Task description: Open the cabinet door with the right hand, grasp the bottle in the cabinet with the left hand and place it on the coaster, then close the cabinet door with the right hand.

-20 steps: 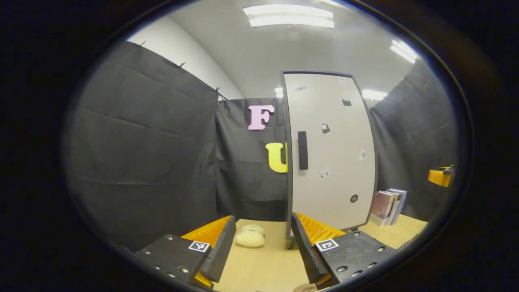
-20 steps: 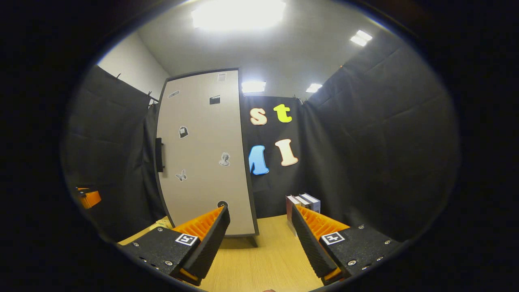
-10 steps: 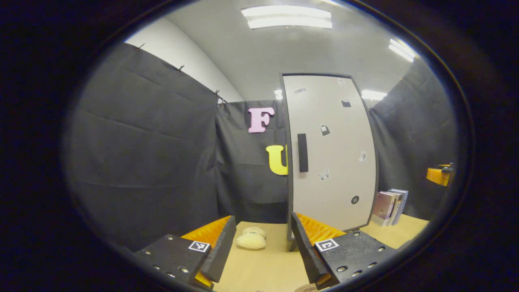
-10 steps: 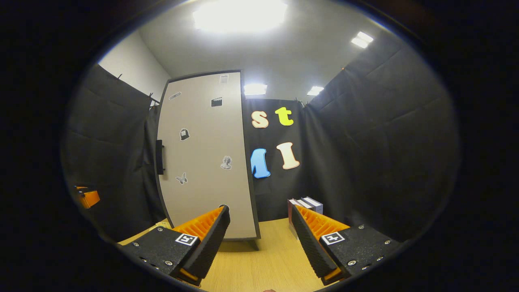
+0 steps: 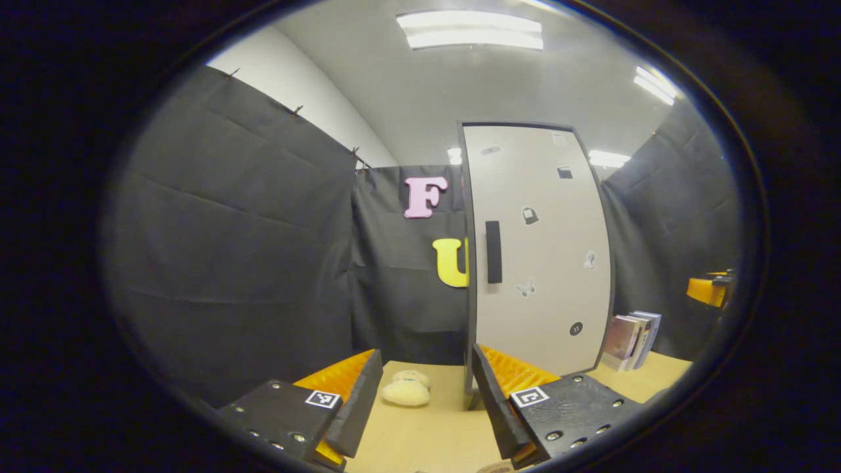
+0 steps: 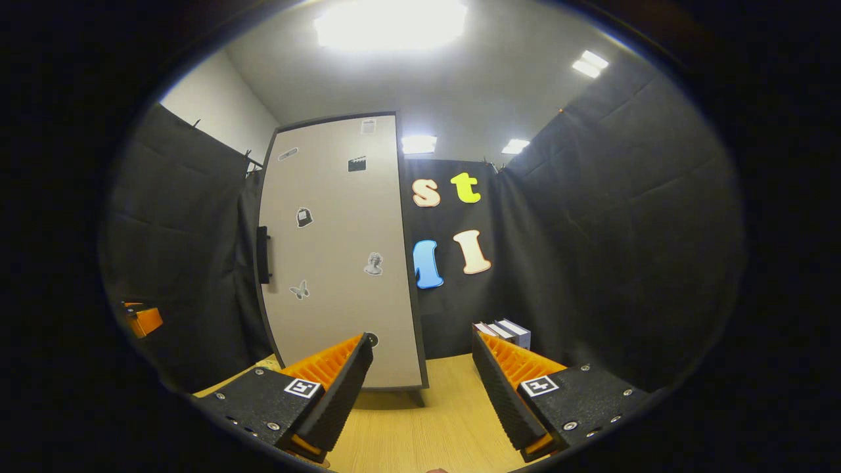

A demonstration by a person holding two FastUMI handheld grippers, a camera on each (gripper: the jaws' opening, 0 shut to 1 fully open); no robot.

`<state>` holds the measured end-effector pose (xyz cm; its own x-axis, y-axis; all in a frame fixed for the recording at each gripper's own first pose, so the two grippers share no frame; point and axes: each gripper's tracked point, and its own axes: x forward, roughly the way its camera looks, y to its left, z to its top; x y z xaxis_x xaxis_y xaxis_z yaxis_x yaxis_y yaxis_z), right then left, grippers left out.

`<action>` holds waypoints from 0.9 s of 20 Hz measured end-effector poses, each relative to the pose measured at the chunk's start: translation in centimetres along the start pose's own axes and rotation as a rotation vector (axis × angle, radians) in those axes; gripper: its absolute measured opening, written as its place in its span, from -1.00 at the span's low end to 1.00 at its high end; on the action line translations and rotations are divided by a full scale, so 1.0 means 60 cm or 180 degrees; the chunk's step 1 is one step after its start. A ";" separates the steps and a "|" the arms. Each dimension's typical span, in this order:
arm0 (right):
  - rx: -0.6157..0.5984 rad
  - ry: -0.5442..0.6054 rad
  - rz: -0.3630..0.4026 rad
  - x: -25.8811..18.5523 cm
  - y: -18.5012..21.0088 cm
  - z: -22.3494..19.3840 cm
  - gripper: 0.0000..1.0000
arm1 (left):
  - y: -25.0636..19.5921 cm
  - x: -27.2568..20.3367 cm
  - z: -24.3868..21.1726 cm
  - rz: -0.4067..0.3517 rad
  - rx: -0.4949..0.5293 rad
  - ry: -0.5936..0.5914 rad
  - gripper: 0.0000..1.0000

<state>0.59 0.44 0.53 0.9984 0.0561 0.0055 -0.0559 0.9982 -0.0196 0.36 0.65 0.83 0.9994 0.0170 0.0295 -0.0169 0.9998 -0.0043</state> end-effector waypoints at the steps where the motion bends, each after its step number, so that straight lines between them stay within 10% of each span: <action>1: 0.0004 -0.0004 0.0029 0.002 0.003 0.003 0.89 | 0.004 0.000 0.000 0.0009 0.0014 0.0002 0.54; 18: 0.0001 -0.0187 0.0833 0.179 0.266 0.101 0.89 | 0.195 -0.081 0.001 0.0717 0.0215 0.0053 0.66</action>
<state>10.37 17.09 6.30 0.9479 0.3132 0.0581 -0.3121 0.9497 -0.0279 -4.68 12.29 0.68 0.9705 0.2403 0.0188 -0.2410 0.9688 0.0580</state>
